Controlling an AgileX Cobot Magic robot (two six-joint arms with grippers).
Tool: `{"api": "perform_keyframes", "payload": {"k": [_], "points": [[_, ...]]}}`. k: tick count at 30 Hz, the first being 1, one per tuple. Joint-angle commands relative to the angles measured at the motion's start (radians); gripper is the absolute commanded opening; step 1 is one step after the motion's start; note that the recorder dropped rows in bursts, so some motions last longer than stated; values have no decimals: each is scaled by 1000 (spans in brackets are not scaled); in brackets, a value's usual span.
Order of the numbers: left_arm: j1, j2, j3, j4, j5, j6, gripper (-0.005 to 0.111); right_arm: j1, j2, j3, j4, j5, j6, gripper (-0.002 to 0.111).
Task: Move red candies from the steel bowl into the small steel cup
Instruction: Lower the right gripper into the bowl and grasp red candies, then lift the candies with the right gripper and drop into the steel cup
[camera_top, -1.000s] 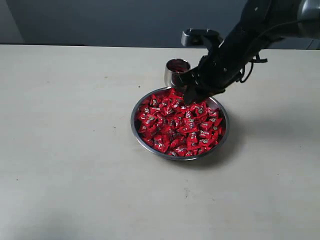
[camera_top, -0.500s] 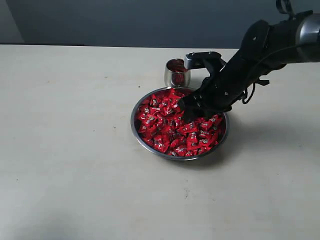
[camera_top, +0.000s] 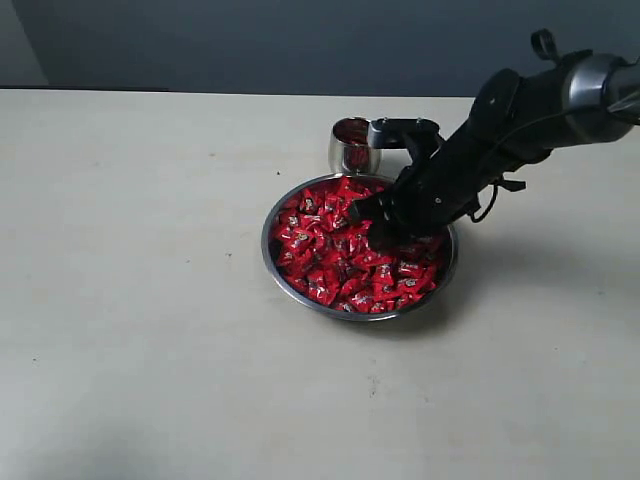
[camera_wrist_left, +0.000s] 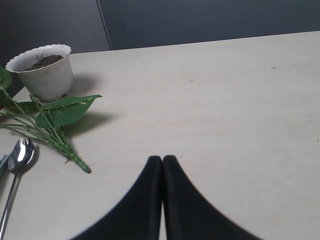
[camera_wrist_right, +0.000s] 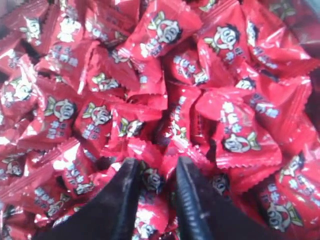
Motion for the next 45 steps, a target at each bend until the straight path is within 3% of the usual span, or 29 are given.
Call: {"api": "perform_keyframes", "payload": {"k": [1,4,6,8,15,20,27,35,42,45], "points": [[-1,-4,6,-5,-6,-4,0,-1,17,2,6,12,-8,20],[-1,-4,6,-5,-6,-4,0,-1,-1,0,6,27,-6,19],[-1,-4,6,-5,-6,-4,0,-1,-33,0,6,29,-4,2],[-1,-4,6,-5,-6,-4,0,-1,-72,0,6,25,-4,-1],[-1,-4,6,-5,-6,-4,0,-3,-190,-13,-15,-41,-4,-1],[-1,-4,6,-5,-6,-4,0,-3,-181,-130,-59,-55,-4,-1],[-1,-4,6,-5,-6,-4,0,-3,-45,-366,-242,-80,177,-1],[-1,-4,6,-5,-6,-4,0,-3,180,-622,-301,-17,231,-1],[-1,-4,6,-5,-6,-4,0,-3,281,-730,-307,40,239,-1],[-1,-4,6,-5,-6,-4,0,-3,285,-730,-307,46,239,10]]}}
